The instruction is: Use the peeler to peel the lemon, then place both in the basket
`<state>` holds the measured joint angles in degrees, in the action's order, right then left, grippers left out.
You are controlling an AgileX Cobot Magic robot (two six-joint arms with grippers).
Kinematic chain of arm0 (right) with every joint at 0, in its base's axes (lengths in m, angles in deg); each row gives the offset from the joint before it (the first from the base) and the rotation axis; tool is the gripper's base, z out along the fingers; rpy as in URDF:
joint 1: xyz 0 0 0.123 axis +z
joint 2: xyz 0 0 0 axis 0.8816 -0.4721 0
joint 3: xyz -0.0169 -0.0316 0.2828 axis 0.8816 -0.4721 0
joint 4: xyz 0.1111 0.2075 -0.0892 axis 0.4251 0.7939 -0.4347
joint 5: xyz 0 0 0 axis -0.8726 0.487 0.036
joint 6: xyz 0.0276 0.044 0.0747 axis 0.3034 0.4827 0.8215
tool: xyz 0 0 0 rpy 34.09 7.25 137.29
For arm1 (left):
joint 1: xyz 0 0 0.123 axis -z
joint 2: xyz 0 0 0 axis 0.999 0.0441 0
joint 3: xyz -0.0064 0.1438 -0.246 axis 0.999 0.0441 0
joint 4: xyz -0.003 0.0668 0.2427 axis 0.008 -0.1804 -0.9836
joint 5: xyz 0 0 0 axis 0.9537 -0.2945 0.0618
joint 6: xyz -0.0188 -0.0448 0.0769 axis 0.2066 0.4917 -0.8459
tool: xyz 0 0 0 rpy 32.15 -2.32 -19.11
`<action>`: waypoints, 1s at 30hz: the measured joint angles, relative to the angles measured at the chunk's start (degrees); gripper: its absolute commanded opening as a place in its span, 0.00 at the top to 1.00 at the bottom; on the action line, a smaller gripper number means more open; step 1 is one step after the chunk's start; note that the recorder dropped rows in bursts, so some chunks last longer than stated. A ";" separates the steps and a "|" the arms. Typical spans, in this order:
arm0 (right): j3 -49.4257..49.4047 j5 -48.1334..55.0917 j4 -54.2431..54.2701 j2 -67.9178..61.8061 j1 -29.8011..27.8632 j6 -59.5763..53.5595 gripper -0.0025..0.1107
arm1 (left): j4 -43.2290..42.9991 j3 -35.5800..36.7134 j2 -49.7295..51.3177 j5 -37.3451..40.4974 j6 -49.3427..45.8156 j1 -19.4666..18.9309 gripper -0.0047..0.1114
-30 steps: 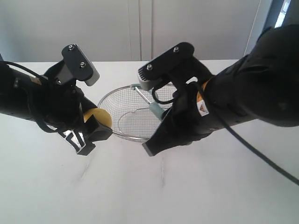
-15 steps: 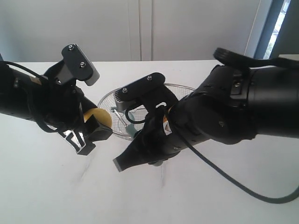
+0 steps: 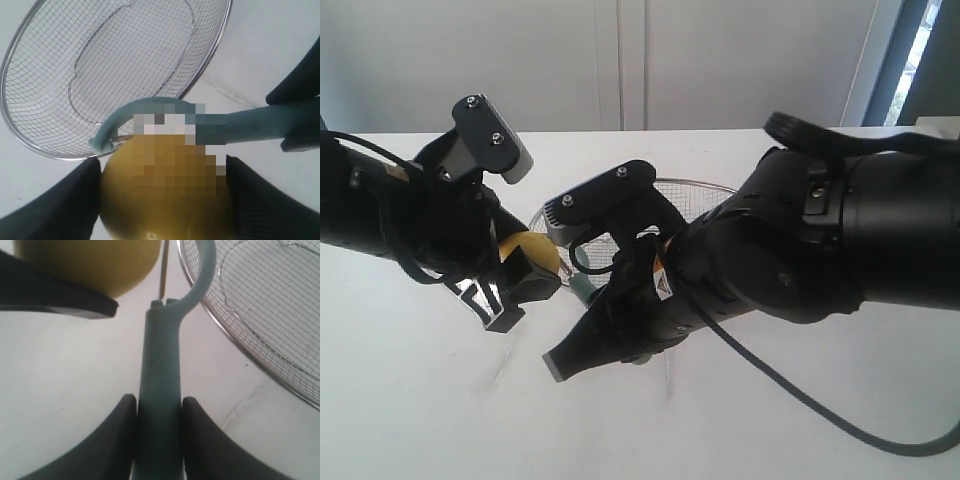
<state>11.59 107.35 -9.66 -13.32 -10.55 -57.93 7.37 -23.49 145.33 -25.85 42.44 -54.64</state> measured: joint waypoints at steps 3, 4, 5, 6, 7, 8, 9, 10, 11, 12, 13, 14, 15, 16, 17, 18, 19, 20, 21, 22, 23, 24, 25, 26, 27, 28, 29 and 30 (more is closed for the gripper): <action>0.00 0.00 0.00 0.36 0.00 0.00 0.98 | 0.00 0.00 0.00 0.00 0.00 0.00 0.96; 0.00 0.00 0.00 0.67 0.00 0.00 0.98 | 0.00 0.00 0.00 0.00 0.00 0.00 0.96; 0.00 0.00 0.00 0.93 0.00 0.00 0.98 | 0.00 0.00 0.00 0.00 0.00 0.00 0.96; 0.00 0.00 0.00 1.15 0.00 0.00 0.98 | 0.00 0.00 0.00 0.00 0.00 0.00 0.96; 0.00 0.00 0.00 1.53 0.00 0.00 0.98 | 0.00 0.00 0.00 0.00 0.00 0.00 0.96; 0.00 0.00 0.00 1.75 0.00 0.00 0.98 | 0.00 0.00 0.00 0.00 0.00 0.00 0.96; 0.00 0.00 0.00 1.93 0.00 0.00 0.98 | 0.00 0.00 0.00 0.00 0.00 0.00 0.96; 0.00 0.00 0.00 2.21 0.00 0.00 0.98 | 0.00 0.00 0.00 0.00 0.00 0.00 0.96; 0.00 0.00 0.00 2.45 0.00 0.00 0.98 | 0.00 0.00 0.00 0.00 0.00 0.00 0.96; 0.00 0.00 0.00 2.58 0.00 0.00 0.98 | 0.00 0.00 0.00 0.00 0.00 0.00 0.96; 0.00 0.11 0.00 2.86 0.00 0.00 0.98 | 0.00 0.00 0.00 0.00 0.00 0.00 0.96; 0.00 0.11 0.00 3.10 0.00 0.00 0.98 | 0.00 0.00 0.00 0.00 0.00 0.00 0.96; 0.00 0.11 0.00 3.38 0.00 0.00 0.98 | 0.00 0.00 0.00 0.00 0.00 0.00 0.96; 0.00 0.11 0.00 3.67 0.00 0.00 0.98 | 0.00 0.00 0.00 0.00 0.00 0.00 0.96; 0.00 0.11 0.00 3.93 0.00 0.00 0.98 | 0.00 0.00 0.00 0.00 0.00 0.00 0.96; 0.00 0.22 0.00 4.32 0.00 0.00 0.98 | 0.00 0.00 0.00 0.00 0.00 0.00 0.96; 0.00 0.22 0.00 4.57 0.00 0.00 0.98 | 0.00 0.00 0.00 0.00 0.00 0.00 0.96; 0.00 0.22 0.00 4.84 0.00 0.00 0.98 | 0.00 0.00 0.00 0.00 0.00 0.00 0.96; 0.00 0.22 0.00 5.01 0.00 0.00 0.98 | 0.00 0.00 0.00 0.00 0.00 0.00 0.96; 0.00 0.22 0.00 5.16 0.00 0.00 0.98 | 0.00 0.00 0.00 0.00 0.00 0.00 0.96; 0.00 0.22 0.00 5.16 0.00 0.00 0.98 | 0.00 0.00 0.00 0.00 0.00 0.00 0.96; 0.00 0.22 0.00 5.16 0.00 0.00 0.98 | 0.00 0.00 0.00 0.00 0.00 0.00 0.96; 0.00 0.22 0.00 5.16 0.00 0.00 0.98 | 0.00 0.00 0.00 0.00 0.00 0.00 0.96; 0.00 0.22 -0.11 5.16 0.00 0.00 0.98 | 0.00 0.00 0.00 0.00 0.00 0.00 0.96; 0.00 0.22 -0.11 4.90 0.00 0.00 0.98 | 0.00 0.00 0.00 0.00 0.00 0.00 0.96; 0.00 0.07 -0.11 4.71 0.00 0.00 0.98 | 0.00 0.00 -0.11 0.00 0.00 0.00 0.96; 0.00 -0.20 -0.11 4.27 0.00 0.00 0.98 | 0.00 0.00 -0.12 0.00 0.00 0.00 0.96; 0.00 -0.32 -0.11 3.98 0.00 0.00 0.98 | 0.00 0.00 -0.35 0.00 0.00 0.00 0.96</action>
<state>11.59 107.03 -9.77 -9.34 -10.55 -57.93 7.37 -23.49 144.98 -25.85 42.44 -54.64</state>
